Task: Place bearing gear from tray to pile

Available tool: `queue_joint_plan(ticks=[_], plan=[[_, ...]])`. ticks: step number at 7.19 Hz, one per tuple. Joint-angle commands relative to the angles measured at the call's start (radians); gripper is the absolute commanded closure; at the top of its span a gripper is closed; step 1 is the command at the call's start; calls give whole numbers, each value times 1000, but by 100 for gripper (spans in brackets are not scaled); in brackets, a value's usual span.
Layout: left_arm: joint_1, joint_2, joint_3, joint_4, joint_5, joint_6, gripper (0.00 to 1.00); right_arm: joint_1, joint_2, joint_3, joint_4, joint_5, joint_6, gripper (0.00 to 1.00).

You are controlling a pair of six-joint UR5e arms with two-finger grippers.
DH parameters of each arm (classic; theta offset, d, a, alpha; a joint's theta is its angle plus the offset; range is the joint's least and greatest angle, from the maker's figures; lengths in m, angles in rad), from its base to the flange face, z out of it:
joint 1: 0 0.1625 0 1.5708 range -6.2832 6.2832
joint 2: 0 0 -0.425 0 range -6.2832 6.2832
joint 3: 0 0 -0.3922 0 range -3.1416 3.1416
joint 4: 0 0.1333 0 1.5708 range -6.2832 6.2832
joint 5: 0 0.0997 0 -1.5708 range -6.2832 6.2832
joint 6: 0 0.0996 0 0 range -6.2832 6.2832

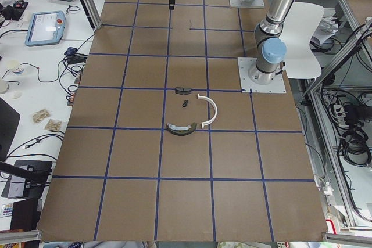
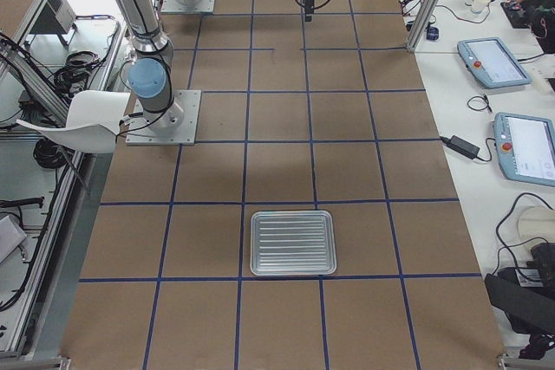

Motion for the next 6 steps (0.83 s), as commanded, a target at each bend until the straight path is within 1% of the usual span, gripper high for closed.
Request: queue_joint_plan(ticks=[1, 6], plan=[[1, 1, 1, 0, 2, 0, 0, 1, 0, 0, 1, -2, 1, 0], [1, 4, -3, 5, 8, 9, 0, 0, 2, 0, -5, 0, -1, 0]])
